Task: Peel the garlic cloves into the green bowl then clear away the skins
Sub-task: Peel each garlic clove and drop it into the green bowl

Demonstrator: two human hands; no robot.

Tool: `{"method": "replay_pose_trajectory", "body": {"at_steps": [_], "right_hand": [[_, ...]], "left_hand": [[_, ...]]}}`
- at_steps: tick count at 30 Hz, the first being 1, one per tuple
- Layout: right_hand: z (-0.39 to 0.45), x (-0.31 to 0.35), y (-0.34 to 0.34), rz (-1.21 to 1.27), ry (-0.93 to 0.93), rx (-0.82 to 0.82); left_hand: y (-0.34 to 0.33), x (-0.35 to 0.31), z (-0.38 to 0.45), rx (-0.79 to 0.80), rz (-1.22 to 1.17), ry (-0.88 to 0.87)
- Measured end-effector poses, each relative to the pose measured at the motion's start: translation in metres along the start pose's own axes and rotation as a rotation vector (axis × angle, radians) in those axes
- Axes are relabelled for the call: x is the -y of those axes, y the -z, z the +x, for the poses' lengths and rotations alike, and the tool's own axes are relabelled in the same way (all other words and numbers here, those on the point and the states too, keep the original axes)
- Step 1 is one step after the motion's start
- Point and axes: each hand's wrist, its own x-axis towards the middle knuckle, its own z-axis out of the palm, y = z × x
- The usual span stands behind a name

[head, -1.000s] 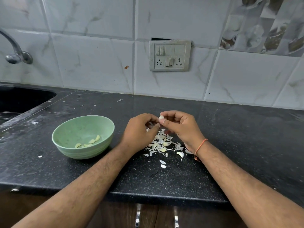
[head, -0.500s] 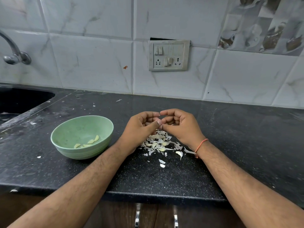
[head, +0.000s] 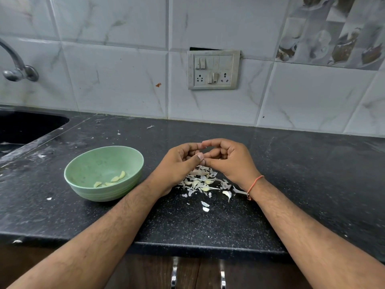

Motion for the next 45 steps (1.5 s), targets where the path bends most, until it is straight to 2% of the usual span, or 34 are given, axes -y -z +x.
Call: {"method": "replay_pose_trajectory", "body": {"at_steps": [6, 13, 21, 26, 30, 35, 45], "right_hand": [[0.0, -0.001, -0.001, 0.098, -0.025, 0.023], [0.001, -0.001, 0.003, 0.221, -0.072, 0.046], [0.001, -0.002, 0.004, 0.031, -0.051, 0.006], [-0.003, -0.001, 0.001, -0.177, 0.011, -0.04], [-0.006, 0.003, -0.002, -0.239, 0.067, -0.036], [-0.006, 0.003, -0.004, -0.232, 0.089, -0.074], [0.0, -0.006, -0.006, -0.072, 0.058, -0.075]], "left_hand": [[0.0, -0.002, -0.001, 0.04, 0.039, -0.026], [0.0, -0.002, -0.002, 0.001, -0.111, 0.015], [-0.001, -0.002, -0.001, -0.095, -0.125, 0.063], [0.002, 0.005, 0.002, -0.059, -0.142, 0.097], [0.0, 0.003, 0.001, -0.014, -0.076, 0.074], [0.001, 0.004, 0.002, -0.032, 0.002, -0.005], [-0.002, -0.001, 0.0, -0.056, 0.057, -0.015]]}}
